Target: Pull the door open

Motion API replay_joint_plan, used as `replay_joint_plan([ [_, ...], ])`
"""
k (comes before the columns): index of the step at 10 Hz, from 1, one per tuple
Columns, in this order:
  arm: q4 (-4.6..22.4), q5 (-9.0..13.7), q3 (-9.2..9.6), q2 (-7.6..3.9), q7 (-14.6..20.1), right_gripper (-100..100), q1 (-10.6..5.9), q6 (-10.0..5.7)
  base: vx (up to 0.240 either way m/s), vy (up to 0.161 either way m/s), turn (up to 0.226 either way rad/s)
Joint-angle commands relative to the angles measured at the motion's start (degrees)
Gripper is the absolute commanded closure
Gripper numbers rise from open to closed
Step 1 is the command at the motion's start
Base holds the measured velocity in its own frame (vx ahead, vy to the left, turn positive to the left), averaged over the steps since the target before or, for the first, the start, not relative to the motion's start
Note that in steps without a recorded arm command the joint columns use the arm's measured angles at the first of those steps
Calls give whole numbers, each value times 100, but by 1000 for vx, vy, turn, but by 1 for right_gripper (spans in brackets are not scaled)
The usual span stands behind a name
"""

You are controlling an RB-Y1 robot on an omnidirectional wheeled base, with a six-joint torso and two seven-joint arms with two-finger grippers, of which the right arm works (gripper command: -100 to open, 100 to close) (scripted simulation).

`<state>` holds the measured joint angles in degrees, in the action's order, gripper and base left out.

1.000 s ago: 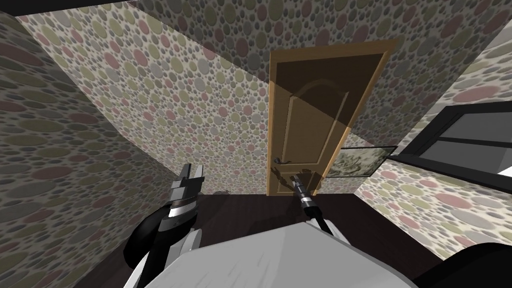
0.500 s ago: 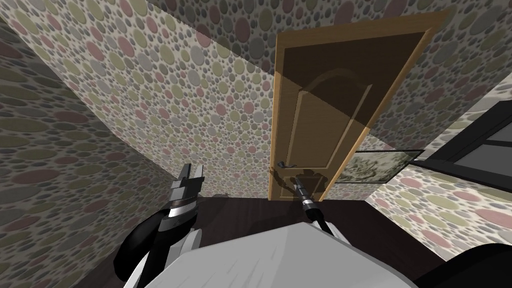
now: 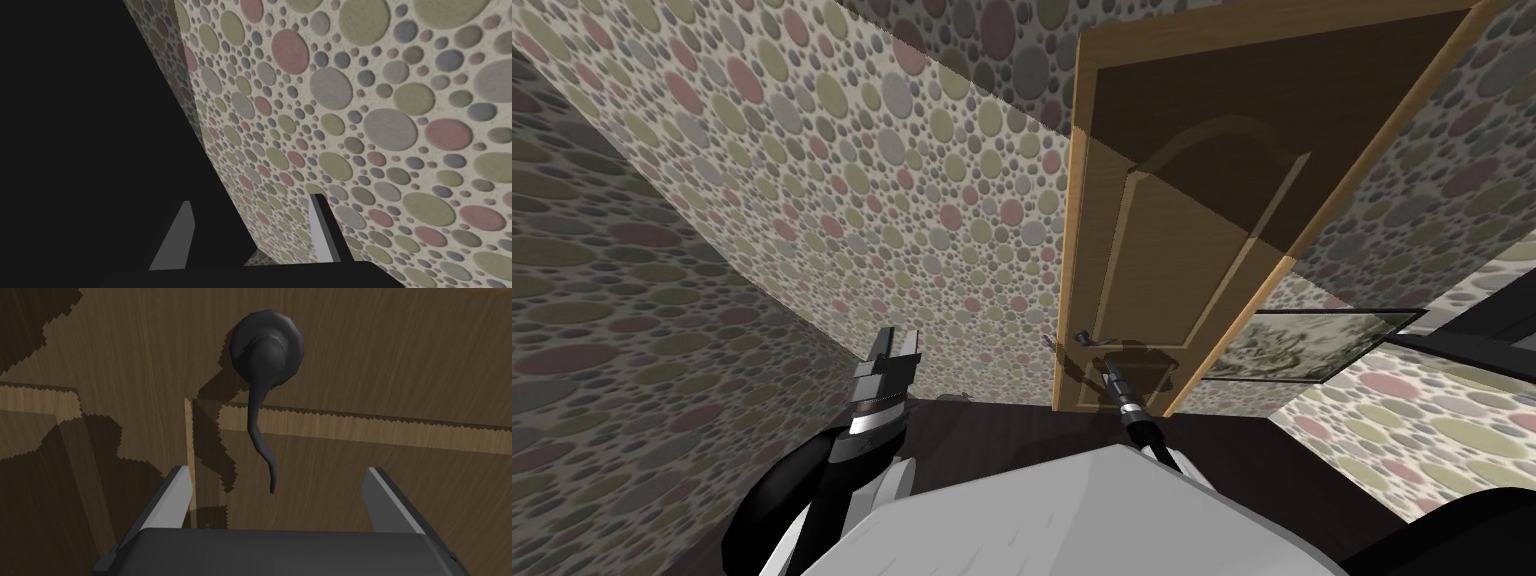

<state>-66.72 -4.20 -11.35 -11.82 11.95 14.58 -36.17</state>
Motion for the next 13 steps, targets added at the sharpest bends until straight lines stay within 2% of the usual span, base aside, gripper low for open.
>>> replay_joint_plan([
  [1, 120, 44, -63, -67, 32, -100, -37, -52, 168, 16, 107],
  [4, 479, 179, -260, -253, 109, -100, -116, -211, 183, -10, 143],
  [7, 738, 276, -403, -388, 165, -100, -174, -326, 177, -13, 101],
  [8, 812, 304, -444, -426, 180, -100, -190, -358, 213, -14, 88],
  [9, 748, 283, -414, -390, 165, -100, -164, -336, 95, -14, 20],
  [10, 748, 283, -414, -390, 165, 100, -164, -336, -14, 3, -14],
  [13, 748, 283, -414, -390, 165, 100, -164, -336, -27, 2, 2],
])
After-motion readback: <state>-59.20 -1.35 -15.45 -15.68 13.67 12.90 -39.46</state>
